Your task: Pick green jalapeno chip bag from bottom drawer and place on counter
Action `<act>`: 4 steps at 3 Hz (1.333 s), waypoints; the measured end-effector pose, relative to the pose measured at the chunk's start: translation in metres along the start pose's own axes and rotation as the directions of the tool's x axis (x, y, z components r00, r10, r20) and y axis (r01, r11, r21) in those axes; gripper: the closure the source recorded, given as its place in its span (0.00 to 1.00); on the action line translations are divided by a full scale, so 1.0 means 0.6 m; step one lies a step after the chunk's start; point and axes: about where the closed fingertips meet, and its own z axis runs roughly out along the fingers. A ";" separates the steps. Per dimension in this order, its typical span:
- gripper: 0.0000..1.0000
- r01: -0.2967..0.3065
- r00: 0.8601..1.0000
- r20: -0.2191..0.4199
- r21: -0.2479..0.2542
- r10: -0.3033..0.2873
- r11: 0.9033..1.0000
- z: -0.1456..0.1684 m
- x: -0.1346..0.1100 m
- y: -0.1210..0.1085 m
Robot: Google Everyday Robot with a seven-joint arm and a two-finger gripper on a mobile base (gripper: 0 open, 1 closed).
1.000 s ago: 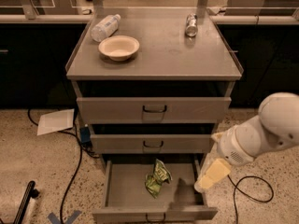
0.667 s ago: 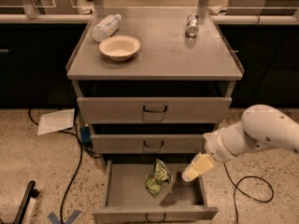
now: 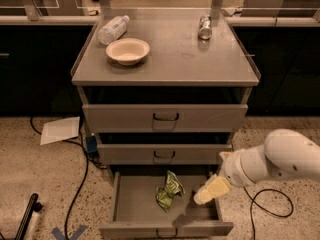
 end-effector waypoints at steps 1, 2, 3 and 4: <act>0.00 -0.134 0.986 0.100 0.018 0.132 0.991 0.045 0.066 0.032; 0.00 -0.230 0.958 0.186 0.056 0.217 0.971 0.109 0.105 0.009; 0.00 -0.285 0.939 0.225 0.081 0.261 0.955 0.184 0.123 -0.041; 0.00 -0.285 0.939 0.225 0.082 0.261 0.955 0.184 0.123 -0.040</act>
Offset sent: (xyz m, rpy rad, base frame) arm -0.0005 -0.0095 -0.1425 0.2282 -0.0951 -0.4138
